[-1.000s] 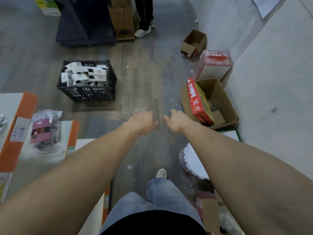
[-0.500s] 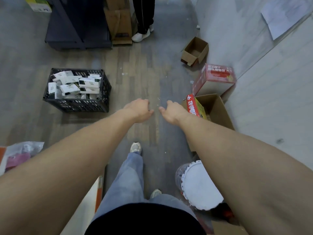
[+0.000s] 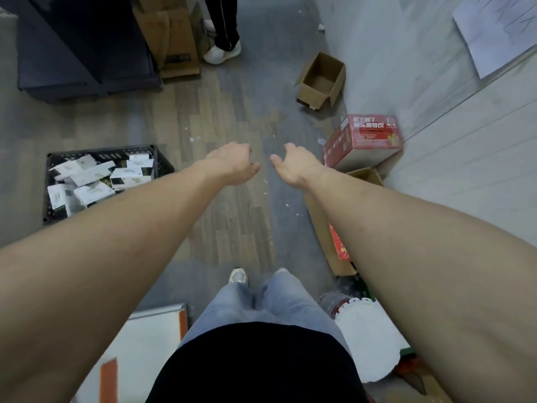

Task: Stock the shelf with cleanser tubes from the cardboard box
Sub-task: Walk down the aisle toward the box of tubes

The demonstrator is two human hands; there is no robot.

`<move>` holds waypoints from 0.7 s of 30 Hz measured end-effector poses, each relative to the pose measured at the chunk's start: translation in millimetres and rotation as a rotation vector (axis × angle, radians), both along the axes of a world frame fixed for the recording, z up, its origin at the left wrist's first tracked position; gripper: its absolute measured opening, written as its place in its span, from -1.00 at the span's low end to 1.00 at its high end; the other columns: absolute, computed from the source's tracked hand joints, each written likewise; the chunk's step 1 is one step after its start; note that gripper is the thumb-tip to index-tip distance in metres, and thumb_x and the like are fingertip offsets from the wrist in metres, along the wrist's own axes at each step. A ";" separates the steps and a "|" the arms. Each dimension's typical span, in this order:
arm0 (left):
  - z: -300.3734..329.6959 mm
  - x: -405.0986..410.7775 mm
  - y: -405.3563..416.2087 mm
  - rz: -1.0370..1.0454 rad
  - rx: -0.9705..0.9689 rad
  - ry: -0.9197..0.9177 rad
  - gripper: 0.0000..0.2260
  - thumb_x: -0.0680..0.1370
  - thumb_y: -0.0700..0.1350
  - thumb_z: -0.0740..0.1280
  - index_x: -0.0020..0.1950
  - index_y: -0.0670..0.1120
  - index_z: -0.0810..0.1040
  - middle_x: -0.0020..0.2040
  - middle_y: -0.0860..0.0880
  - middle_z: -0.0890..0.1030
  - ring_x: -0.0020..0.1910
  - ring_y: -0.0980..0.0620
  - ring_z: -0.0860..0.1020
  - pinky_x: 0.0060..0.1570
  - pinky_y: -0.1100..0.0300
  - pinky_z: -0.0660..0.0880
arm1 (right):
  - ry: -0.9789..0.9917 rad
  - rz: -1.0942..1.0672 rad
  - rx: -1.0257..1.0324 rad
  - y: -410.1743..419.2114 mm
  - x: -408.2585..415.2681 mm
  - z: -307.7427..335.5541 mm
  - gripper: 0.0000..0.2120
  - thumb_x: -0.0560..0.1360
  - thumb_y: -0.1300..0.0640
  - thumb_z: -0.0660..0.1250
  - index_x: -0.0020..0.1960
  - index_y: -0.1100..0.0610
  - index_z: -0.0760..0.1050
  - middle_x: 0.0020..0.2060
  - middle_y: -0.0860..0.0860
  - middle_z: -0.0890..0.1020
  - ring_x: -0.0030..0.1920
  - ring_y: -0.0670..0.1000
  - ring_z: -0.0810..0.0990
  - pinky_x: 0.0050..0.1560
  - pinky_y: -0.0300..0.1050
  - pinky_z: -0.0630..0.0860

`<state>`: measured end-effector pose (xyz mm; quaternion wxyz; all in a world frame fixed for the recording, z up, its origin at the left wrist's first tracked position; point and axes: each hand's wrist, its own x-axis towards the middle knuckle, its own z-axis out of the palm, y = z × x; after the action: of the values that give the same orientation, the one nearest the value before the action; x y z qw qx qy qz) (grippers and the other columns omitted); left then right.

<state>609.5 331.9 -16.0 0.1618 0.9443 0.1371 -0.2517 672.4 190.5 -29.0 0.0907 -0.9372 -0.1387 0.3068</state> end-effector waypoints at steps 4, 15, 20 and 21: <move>-3.5 59.0 20.7 -0.030 0.011 -0.005 -0.50 0.63 0.12 0.17 0.47 -0.15 0.35 0.42 -0.19 0.41 0.38 -0.18 0.41 0.30 0.03 0.36 | 0.014 -0.045 -0.014 12.1 52.0 -7.5 -0.41 0.62 -0.17 0.06 0.53 0.15 0.22 0.44 0.21 0.35 0.42 0.27 0.36 0.41 0.15 0.32; -27.4 238.3 47.9 -0.122 0.015 0.034 -0.52 0.61 0.12 0.19 0.43 -0.14 0.39 0.40 -0.18 0.43 0.36 -0.18 0.42 0.30 0.03 0.39 | 0.090 -0.158 0.003 43.1 210.6 -38.8 -0.43 0.64 -0.15 0.06 0.52 0.17 0.22 0.45 0.21 0.34 0.43 0.26 0.34 0.41 0.11 0.31; -22.1 310.5 56.8 -0.191 0.029 0.048 -0.52 0.61 0.12 0.19 0.44 -0.12 0.39 0.39 -0.17 0.44 0.35 -0.19 0.43 0.28 0.02 0.39 | 0.091 -0.231 0.012 43.6 274.7 -35.4 -0.42 0.63 -0.16 0.05 0.52 0.18 0.22 0.44 0.23 0.35 0.43 0.27 0.34 0.41 0.12 0.31; -20.7 325.6 56.4 -0.211 0.028 0.049 -0.53 0.61 0.11 0.19 0.44 -0.11 0.39 0.39 -0.17 0.44 0.35 -0.19 0.43 0.28 0.02 0.39 | 0.087 -0.254 0.013 40.8 287.6 -34.1 -0.42 0.64 -0.16 0.05 0.52 0.18 0.22 0.44 0.23 0.34 0.43 0.27 0.34 0.42 0.12 0.30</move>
<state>935.1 388.3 -36.6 0.1179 0.9491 0.0441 -0.2886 960.0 231.3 -63.2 0.1409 -0.9324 -0.0170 0.3324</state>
